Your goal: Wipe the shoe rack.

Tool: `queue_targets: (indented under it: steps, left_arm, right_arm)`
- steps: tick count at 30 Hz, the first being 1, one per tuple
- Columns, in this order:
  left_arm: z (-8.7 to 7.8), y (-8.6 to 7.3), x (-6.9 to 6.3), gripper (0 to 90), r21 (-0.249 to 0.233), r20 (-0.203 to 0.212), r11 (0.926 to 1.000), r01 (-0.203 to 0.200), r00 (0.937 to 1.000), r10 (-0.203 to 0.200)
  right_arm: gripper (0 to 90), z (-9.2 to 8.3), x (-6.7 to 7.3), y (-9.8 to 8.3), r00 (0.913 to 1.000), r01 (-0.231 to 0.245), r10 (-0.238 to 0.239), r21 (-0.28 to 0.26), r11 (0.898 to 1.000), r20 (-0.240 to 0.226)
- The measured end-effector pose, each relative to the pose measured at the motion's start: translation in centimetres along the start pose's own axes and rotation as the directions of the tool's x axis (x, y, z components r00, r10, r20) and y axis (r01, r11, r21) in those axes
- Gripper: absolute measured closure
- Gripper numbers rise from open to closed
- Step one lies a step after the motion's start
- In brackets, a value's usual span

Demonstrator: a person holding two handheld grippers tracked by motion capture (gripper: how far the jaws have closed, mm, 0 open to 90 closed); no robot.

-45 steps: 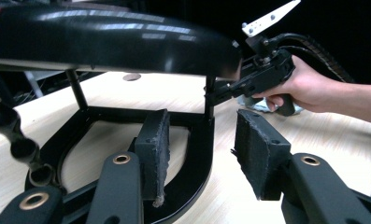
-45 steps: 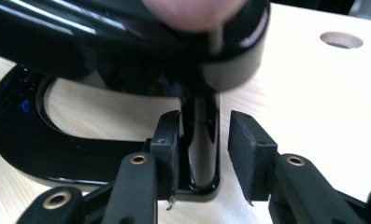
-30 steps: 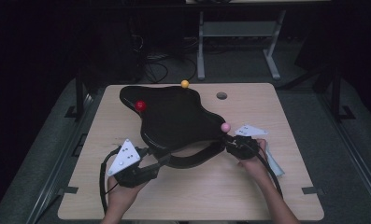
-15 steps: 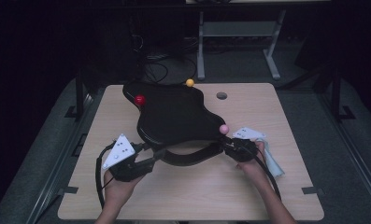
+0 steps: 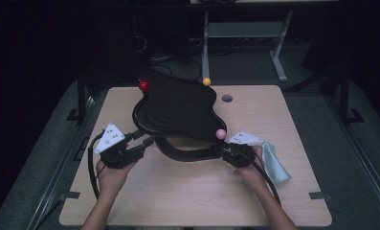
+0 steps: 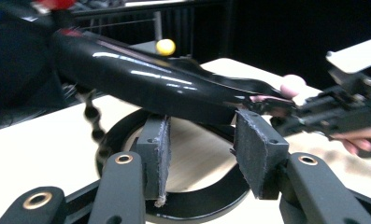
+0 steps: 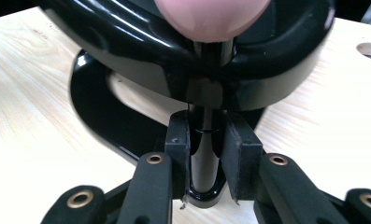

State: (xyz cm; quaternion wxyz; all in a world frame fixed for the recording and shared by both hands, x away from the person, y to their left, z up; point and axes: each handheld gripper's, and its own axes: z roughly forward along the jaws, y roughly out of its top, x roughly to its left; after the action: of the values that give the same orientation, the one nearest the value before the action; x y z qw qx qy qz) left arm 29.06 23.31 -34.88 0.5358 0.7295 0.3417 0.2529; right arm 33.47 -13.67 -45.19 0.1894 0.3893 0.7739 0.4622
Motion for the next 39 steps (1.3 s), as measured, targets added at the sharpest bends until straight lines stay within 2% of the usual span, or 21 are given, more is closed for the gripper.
queue_targets:
  steps: [6,9,15,22,31,34,39]
  left_arm:
    - [-0.9,-1.0,1.0,56.2,0.004,-0.03,0.9997,0.023,0.9993,-0.023]
    - [-1.4,-1.8,1.0,55.9,0.009,-0.032,0.9994,0.033,0.999,-0.033]
    - [-2.5,-2.8,0.4,55.1,0.017,-0.026,0.9997,0.019,0.9995,-0.019]
    - [-3.4,-3.0,-0.3,54.3,0.006,-0.015,1.0,0.001,0.9999,-0.001]
    - [-3.4,-2.8,-1.4,53.1,-0.007,0.01,0.9999,-0.015,0.9998,0.015]
    - [-3.0,-2.8,-1.8,53.0,-0.005,0.024,0.9999,-0.016,0.9996,0.016]
    - [-1.9,-2.7,-2.4,51.9,0.001,0.05,0.9996,-0.027,0.9984,0.026]
  right_arm:
    - [73.8,0.5,1.0,0.4,0.9998,0.017,-0.017,0.015,1.0,-0.004]
    - [74.0,0.8,1.5,0.6,0.9994,0.032,-0.032,0.018,0.999,-0.008]
    - [74.1,2.1,3.3,1.3,0.9985,0.05,-0.05,0.022,0.998,-0.02]
    - [74.0,4.1,6.1,2.2,0.9952,0.068,-0.067,0.016,0.998,-0.071]
    - [72.0,5.6,9.1,2.9,0.9822,0.124,-0.121,0.014,0.992,-0.144]
    - [68.5,5.5,9.4,2.7,0.9772,0.144,-0.141,0.009,0.99,-0.159]
    - [58.4,4.5,8.5,2.1,0.9742,0.124,-0.12,0.008,0.992,-0.191]
